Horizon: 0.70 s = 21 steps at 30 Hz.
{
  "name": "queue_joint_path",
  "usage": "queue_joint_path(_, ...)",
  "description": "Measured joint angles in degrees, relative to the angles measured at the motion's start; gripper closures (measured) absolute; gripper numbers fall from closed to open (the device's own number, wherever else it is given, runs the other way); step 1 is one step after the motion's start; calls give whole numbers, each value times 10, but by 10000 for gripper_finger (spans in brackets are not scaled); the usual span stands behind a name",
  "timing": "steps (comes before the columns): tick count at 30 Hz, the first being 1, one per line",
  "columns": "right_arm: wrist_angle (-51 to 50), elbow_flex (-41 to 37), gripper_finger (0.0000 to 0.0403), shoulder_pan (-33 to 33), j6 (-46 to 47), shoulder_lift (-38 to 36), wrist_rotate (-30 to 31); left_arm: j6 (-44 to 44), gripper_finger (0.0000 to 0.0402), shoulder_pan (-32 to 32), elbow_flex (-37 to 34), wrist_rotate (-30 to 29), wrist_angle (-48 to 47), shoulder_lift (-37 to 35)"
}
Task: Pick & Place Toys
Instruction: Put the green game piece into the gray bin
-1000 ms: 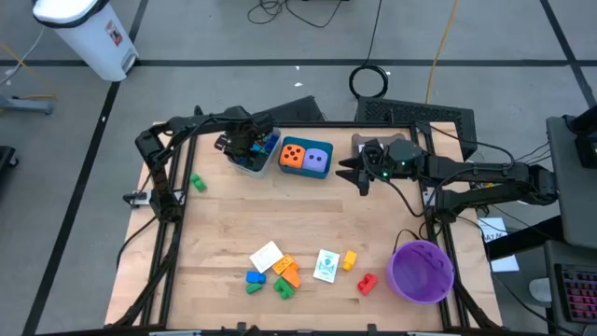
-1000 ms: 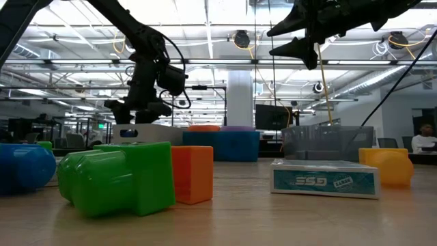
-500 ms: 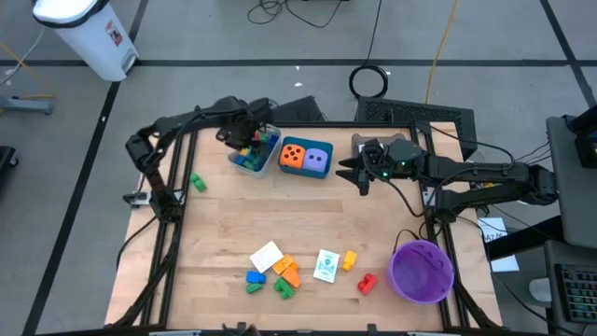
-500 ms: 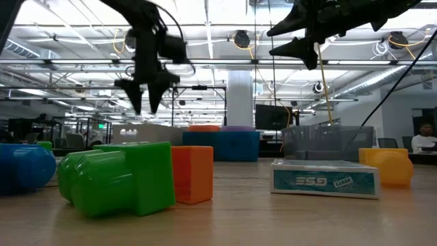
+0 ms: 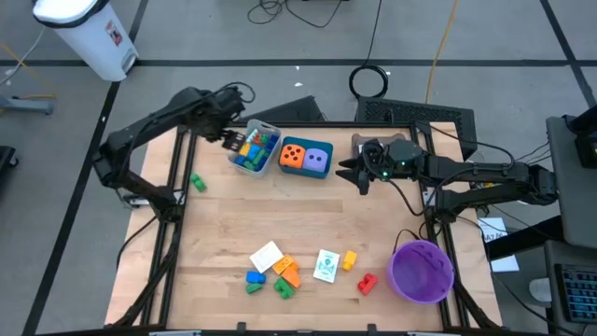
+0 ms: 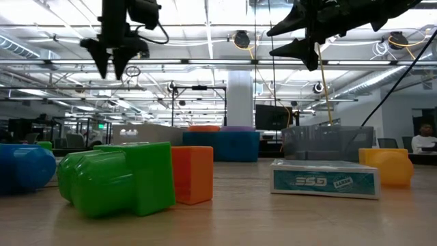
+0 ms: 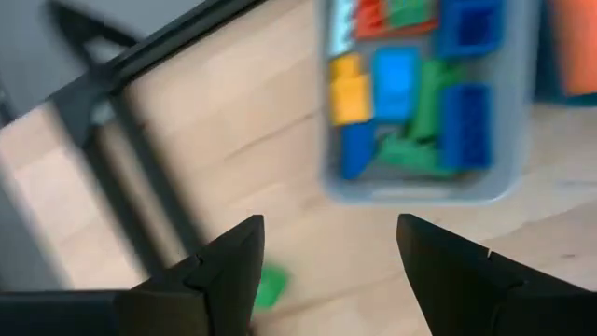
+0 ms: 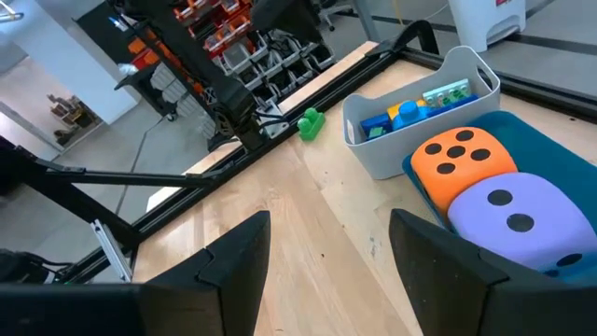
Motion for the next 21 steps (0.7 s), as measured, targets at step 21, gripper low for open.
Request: queue_joint_path(21, 0, 0, 190, 0, 6, 0, -29, -354, 151, -15, -303, 10, 26, -144)
